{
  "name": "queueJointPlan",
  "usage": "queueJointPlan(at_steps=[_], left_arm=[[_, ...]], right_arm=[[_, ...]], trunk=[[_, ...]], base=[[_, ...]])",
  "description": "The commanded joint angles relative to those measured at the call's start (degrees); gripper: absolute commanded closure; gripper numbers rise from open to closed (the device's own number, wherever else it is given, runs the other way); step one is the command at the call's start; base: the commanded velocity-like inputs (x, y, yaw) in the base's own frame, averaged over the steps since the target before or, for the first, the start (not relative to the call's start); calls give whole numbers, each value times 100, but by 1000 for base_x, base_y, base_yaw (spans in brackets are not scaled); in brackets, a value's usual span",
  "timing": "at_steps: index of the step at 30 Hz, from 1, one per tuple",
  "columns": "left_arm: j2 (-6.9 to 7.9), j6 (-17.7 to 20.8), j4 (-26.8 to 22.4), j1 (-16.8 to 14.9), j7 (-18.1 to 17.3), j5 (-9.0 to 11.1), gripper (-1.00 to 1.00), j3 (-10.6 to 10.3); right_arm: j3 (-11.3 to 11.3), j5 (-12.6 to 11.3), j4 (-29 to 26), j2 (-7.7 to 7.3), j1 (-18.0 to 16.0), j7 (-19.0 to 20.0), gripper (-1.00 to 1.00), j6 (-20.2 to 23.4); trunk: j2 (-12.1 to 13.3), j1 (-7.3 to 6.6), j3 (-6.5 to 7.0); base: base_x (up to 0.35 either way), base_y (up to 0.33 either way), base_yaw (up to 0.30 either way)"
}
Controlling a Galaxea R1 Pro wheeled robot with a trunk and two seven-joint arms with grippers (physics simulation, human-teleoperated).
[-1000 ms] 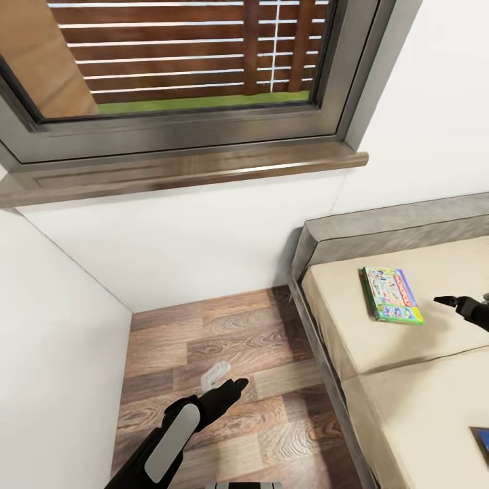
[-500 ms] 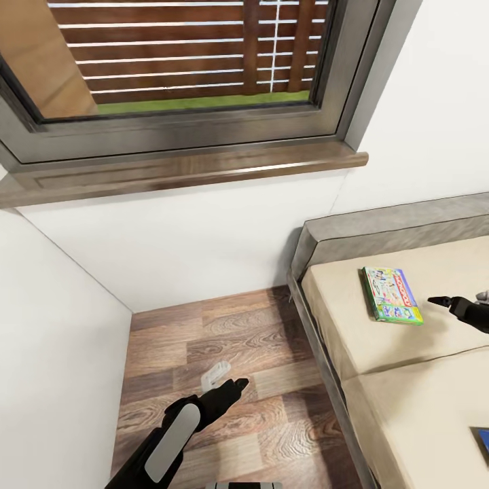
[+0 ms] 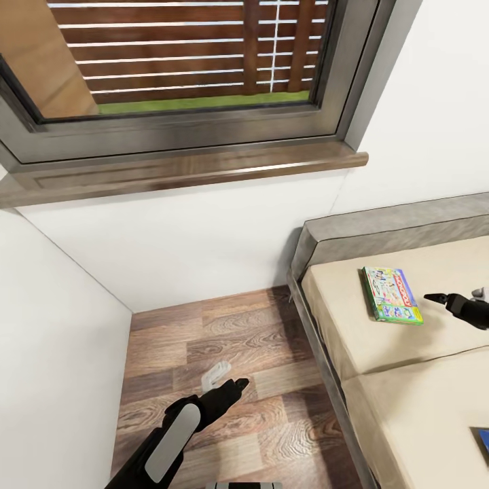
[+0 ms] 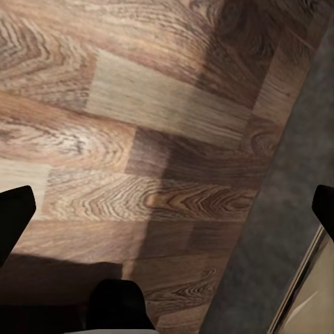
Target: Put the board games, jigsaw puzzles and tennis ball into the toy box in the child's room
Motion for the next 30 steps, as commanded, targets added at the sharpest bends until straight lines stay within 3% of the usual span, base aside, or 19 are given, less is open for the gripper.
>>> queueJointPlan(at_steps=[1, 30], left_arm=[[1, 4, -9, -3, 50, 56, -100, -7], [-1, 4, -9, -5, 50, 56, -100, -19]], right_arm=[[-20, -22, -4, 15, -9, 18, -100, 46], [13, -29, -18, 106, -36, 107, -100, 2]], trunk=[[-2, -1, -4], [-2, -1, -4]], base=[[0, 0, 0], [0, 0, 0]])
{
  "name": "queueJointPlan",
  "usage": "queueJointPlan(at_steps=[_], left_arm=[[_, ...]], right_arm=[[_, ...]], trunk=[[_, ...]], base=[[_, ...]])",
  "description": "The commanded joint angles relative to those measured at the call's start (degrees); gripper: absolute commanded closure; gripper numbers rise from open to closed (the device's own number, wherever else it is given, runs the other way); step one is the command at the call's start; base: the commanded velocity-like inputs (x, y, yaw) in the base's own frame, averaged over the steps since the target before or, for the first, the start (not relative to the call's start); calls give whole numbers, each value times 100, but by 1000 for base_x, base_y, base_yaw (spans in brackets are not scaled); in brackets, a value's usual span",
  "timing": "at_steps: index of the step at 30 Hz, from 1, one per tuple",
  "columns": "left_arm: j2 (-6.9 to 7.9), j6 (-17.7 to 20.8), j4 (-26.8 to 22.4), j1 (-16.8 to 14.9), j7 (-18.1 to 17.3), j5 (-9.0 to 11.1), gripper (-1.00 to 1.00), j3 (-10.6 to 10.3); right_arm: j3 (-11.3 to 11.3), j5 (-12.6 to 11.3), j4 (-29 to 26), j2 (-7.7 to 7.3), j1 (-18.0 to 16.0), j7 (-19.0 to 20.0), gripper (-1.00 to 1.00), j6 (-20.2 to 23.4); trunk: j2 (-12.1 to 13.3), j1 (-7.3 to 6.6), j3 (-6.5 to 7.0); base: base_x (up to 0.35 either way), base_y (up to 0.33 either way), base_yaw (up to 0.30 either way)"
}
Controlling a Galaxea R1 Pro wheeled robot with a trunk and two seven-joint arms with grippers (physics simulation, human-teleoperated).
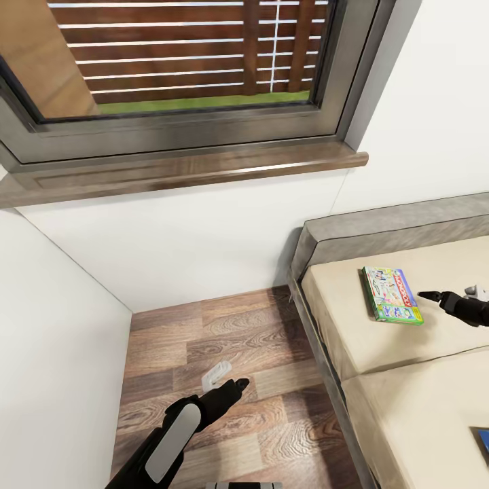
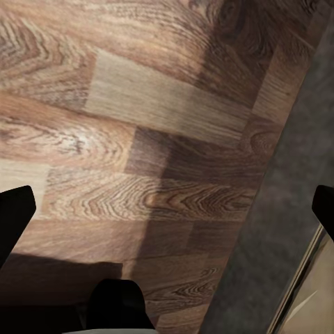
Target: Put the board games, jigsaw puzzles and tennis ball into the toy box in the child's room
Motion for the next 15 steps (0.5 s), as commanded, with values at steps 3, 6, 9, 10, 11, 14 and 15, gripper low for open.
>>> queueJointPlan(at_steps=[3, 6, 9, 10, 11, 14, 15], left_arm=[[2, 4, -9, -2, 50, 56, -100, -5], [2, 4, -9, -2, 50, 56, -100, -7], [1, 4, -9, -2, 50, 56, -100, -7], [1, 4, -9, -2, 50, 56, -100, -7], [-1, 4, -9, -2, 50, 56, -100, -9], [-3, 4, -9, -2, 50, 56, -100, -14], [-3, 4, -9, -2, 50, 56, -100, -14]], right_arm=[[-27, -32, -4, 39, -12, 4, -100, 50], [-31, -41, -7, 84, -19, 5, -100, 53], [-34, -48, -10, 115, -23, 7, -100, 55], [-34, -48, -10, 115, -23, 7, -100, 55], [-35, -52, -12, 129, -26, 7, -100, 56], [-37, -56, -17, 152, -46, 16, -100, 59], [-37, -56, -17, 152, -46, 16, -100, 59]], trunk=[[-2, -1, -4], [-2, -1, -4], [-2, -1, -4], [-2, -1, -4], [-2, -1, -4], [-2, -1, -4], [-2, -1, -4]], base=[[0, 0, 0], [0, 0, 0], [0, 0, 0], [0, 0, 0], [0, 0, 0], [0, 0, 0], [0, 0, 0]])
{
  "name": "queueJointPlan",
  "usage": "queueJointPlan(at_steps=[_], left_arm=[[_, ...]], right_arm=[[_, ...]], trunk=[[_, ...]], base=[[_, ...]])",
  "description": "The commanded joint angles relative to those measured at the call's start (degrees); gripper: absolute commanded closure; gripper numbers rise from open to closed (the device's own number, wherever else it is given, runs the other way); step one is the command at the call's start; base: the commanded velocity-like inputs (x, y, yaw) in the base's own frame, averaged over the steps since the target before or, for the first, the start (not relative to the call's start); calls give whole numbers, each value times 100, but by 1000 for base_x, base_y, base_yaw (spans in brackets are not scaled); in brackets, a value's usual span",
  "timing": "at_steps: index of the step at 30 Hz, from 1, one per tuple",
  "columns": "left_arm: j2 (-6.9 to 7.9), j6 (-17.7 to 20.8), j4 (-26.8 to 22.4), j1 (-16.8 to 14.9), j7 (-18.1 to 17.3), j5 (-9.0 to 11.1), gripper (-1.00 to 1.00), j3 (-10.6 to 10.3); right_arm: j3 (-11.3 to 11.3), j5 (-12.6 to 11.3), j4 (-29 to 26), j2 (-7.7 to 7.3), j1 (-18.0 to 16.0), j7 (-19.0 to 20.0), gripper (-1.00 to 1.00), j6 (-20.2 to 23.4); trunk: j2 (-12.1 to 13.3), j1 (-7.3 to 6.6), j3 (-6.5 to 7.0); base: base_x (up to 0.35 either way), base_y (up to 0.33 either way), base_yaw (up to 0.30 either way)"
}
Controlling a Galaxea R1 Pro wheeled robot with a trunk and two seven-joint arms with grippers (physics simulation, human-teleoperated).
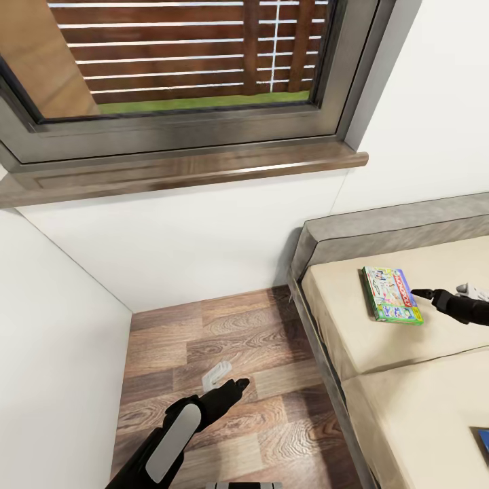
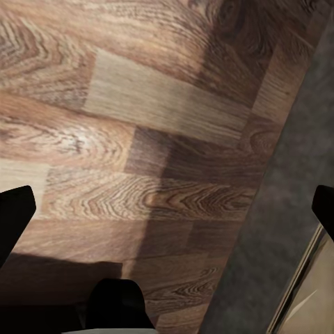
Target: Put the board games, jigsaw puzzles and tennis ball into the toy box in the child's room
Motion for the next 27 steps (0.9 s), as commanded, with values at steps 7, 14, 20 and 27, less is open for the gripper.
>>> queueJointPlan(at_steps=[7, 14, 20, 27], left_arm=[[-1, 4, -9, -7, 50, 56, -100, -10], [-2, 4, -9, -9, 50, 56, -100, -15], [-2, 4, -9, -15, 50, 56, -100, -16], [-2, 4, -9, -18, 50, 56, -100, -17]], right_arm=[[-39, -33, -10, 33, -235, 62, -100, 61], [-47, -36, -13, 57, -359, 80, -100, 68], [-50, -63, -14, 67, -471, 83, -100, 71], [-57, -148, -14, 63, -544, 83, -100, 73]], trunk=[[-2, 0, -4], [-2, 0, -4], [-2, 0, -4], [-2, 0, -4]], base=[[0, 0, 0], [0, 0, 0], [0, 0, 0], [0, 0, 0]])
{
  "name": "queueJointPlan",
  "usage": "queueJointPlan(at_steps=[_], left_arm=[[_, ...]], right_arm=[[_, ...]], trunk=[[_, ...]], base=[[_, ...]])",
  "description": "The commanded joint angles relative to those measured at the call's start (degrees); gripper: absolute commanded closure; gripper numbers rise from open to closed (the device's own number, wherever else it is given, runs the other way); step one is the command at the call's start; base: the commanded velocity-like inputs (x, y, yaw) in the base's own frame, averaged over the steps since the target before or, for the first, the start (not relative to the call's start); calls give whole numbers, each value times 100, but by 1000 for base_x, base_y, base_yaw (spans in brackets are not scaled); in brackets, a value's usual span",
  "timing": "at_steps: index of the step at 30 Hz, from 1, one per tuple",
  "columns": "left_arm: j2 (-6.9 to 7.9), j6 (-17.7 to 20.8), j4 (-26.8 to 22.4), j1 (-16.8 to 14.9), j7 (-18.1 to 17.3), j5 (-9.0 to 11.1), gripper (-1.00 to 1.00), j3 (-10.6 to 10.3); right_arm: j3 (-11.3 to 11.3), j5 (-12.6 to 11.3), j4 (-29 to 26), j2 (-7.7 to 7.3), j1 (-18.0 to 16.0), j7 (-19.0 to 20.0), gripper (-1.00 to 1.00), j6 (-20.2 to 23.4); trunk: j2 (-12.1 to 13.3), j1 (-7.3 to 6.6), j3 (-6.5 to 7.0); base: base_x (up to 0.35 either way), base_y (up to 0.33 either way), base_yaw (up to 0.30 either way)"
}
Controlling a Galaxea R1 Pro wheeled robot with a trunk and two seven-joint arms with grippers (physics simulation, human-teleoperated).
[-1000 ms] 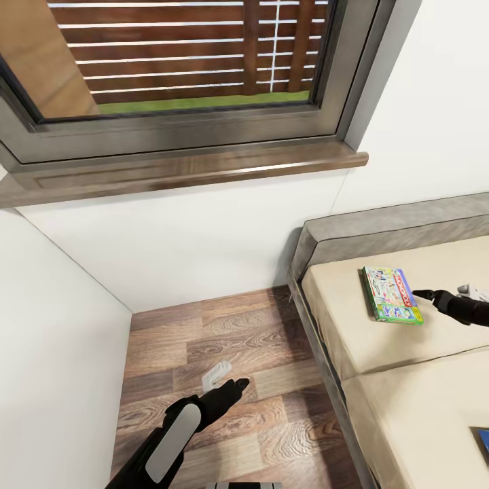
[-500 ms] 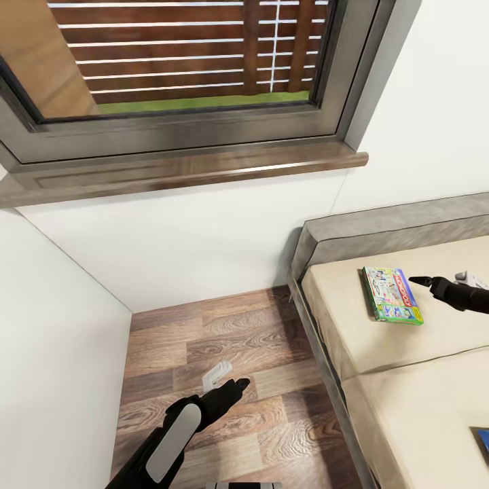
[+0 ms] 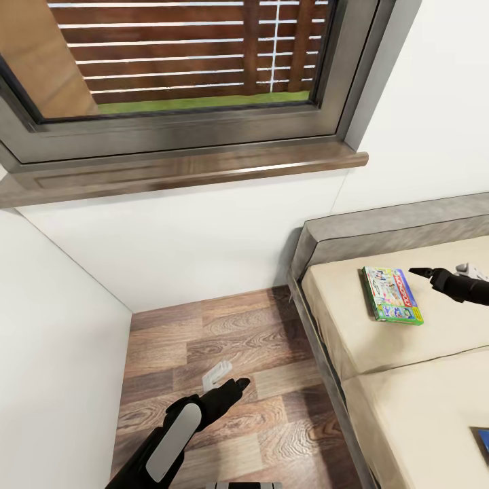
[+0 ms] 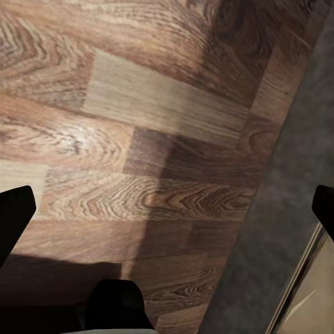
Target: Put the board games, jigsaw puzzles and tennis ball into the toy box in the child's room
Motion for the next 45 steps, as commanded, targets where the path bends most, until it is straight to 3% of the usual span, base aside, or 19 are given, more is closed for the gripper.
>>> queueJointPlan(at_steps=[1, 45], left_arm=[[1, 4, -9, -3, 49, 56, -100, -6], [1, 4, -9, -5, 49, 56, -100, -15]], right_arm=[[-22, -61, -1, -2, -14, -7, -100, 47], [-33, -164, 32, 14, -55, -1, -100, 56]], trunk=[[-2, 0, -5], [-2, 0, -351]], base=[[0, 0, 0], [0, 0, 0]])
